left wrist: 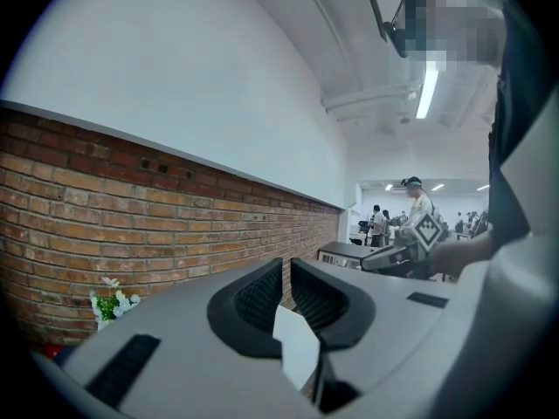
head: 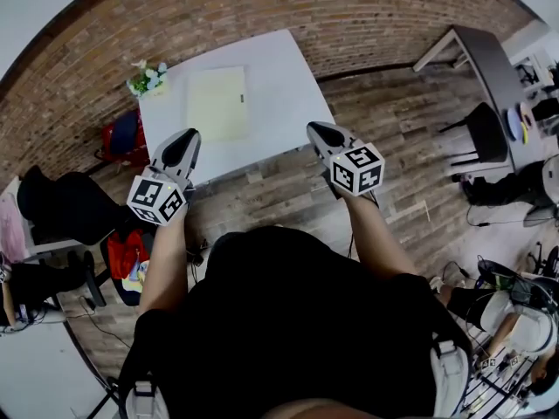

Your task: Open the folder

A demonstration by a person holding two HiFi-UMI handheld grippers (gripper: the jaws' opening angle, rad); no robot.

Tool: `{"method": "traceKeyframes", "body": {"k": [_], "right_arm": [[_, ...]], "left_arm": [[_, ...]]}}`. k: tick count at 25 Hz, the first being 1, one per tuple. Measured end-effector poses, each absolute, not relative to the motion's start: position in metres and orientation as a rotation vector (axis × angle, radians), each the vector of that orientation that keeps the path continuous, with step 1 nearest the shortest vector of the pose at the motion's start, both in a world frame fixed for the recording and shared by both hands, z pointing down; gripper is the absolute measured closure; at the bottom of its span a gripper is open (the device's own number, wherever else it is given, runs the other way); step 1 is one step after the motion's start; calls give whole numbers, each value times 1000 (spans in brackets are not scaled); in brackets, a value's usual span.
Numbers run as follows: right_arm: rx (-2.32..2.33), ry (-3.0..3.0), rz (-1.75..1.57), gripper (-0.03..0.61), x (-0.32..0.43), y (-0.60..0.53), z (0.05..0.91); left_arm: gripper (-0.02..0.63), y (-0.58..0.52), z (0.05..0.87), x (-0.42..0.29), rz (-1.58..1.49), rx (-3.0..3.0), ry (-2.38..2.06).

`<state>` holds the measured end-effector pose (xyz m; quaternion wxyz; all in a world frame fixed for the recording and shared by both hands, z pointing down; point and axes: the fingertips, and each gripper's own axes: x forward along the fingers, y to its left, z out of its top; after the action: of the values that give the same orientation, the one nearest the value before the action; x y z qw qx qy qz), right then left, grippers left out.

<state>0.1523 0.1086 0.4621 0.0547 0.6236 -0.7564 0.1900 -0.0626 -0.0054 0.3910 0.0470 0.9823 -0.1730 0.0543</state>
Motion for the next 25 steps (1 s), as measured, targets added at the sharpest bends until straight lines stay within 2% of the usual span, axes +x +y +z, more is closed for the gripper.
{"method": "traceKeyframes", "body": {"k": [10,25], "right_arm": [[1844,-2302,597,551,131,98,471],[1903,-2223,623,551,130,46,471]], "left_arm": [[577,-13,403,-85,189,2974,-554],[577,-84,416,-84,186,2962,-488]]}}
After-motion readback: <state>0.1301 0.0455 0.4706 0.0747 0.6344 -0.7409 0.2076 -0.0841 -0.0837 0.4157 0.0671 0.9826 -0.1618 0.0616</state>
